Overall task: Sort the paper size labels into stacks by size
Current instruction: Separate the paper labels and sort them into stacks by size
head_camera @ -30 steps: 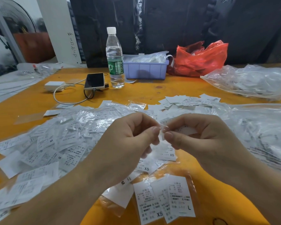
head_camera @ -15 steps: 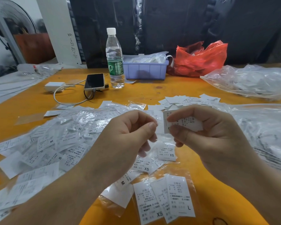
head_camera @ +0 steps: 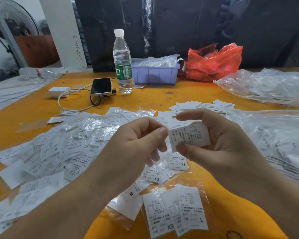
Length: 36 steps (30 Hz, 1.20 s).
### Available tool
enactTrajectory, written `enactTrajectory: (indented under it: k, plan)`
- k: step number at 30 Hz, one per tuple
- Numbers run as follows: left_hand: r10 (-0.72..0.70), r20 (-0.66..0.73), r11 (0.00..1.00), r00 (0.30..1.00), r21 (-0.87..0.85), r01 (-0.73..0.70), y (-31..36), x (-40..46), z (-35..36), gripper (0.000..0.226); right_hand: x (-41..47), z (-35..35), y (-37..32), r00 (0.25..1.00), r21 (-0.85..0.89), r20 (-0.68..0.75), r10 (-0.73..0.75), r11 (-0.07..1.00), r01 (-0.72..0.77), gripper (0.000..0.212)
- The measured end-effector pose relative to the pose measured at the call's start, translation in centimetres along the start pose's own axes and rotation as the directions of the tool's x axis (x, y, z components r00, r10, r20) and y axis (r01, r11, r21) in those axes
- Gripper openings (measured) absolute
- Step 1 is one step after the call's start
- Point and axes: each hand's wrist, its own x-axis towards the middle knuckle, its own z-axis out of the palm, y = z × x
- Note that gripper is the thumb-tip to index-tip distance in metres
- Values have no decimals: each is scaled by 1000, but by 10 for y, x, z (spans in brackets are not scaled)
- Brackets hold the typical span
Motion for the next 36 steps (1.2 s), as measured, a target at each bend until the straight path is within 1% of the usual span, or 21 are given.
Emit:
enactTrajectory:
  k: [4,8,13,16,18,20,22,24,27,30,33,36]
  plan:
    - [-4,41,999,999,37,2,0,-1,1,17,0,0,1,1000,-23,28,0,1000,1,43]
    - [23,13,995,1000,94,-24,3,-3,2,22,2,0,2,997,-52,70,41,998,-37,41]
    - [20,-5,994,1000,106,-19,4,-2,1,25,2,1,-1,999,-103,46,-17,994,22,24]
    - [-13,-9,997,1000,79,14,2,-1,-1,27,2,1,-1,999,-60,-18,-46,997,44,15]
    - [-42,-14,999,999,34,43,2,0,-1,28,4,0,-1,997,-21,-69,-40,999,38,16]
    - [-67,0,997,998,-37,67,2,0,-1,27,5,-2,0,996,61,-82,-25,998,30,18]
    - [-72,21,994,997,-84,73,3,0,0,24,5,-2,1,999,118,-51,-15,993,21,20]
    - [-66,37,992,997,-107,70,4,0,2,27,5,0,2,1000,125,2,-8,992,8,22]
    - [-58,35,992,998,-114,62,4,0,3,27,4,3,2,998,133,57,6,991,-13,19]
    - [-46,31,994,998,-101,49,4,0,3,27,5,2,2,997,123,66,32,992,-40,18]
    - [-48,57,995,997,-88,53,4,0,2,26,6,2,1,996,132,77,42,990,-52,16]
    - [-49,116,995,992,-77,58,5,0,0,14,6,2,0,998,145,57,40,988,-48,17]
